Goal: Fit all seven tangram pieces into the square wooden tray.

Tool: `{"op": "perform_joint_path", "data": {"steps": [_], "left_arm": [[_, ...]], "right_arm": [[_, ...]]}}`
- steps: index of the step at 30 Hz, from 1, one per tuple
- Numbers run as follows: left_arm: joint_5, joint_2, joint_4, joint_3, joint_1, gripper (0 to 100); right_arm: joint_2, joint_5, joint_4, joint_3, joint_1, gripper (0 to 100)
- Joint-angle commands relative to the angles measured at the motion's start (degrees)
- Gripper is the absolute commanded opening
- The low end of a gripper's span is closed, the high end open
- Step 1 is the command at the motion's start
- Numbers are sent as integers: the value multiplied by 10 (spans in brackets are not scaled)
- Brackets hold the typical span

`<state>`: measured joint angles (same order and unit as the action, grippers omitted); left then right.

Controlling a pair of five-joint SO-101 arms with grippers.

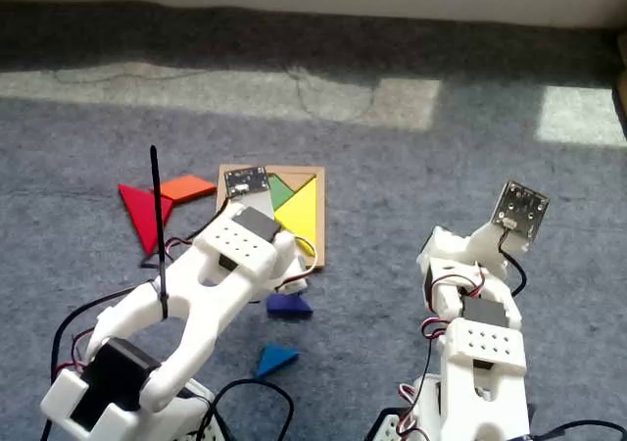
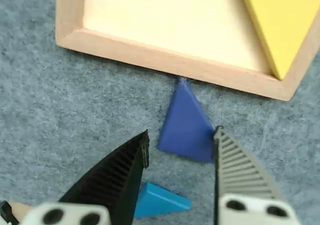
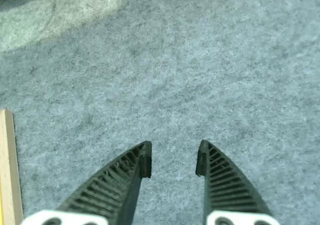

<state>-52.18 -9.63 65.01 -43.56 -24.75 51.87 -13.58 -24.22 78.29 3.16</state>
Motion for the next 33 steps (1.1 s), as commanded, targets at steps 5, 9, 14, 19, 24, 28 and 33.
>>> {"op": "perform_joint_path", "data": {"steps": [5, 9, 14, 19, 24, 28, 33], "left_arm": [[-25, -1, -25, -9, -10, 325], [-27, 15, -25, -9, -7, 323], [-27, 90, -38, 21, -9, 319], [-29, 126, -8, 60, -10, 319], [-29, 132, -9, 64, -10, 319], [-30, 131, -9, 64, -11, 305], [-29, 134, -10, 64, -11, 107]], "right_arm": [[8, 7, 10, -7, -1, 159], [8, 7, 10, -7, -1, 159], [8, 7, 10, -6, -1, 159], [8, 7, 10, -6, -1, 159], [8, 7, 10, -6, -1, 159], [8, 7, 10, -6, -1, 159], [8, 7, 10, -7, -1, 159]]}}
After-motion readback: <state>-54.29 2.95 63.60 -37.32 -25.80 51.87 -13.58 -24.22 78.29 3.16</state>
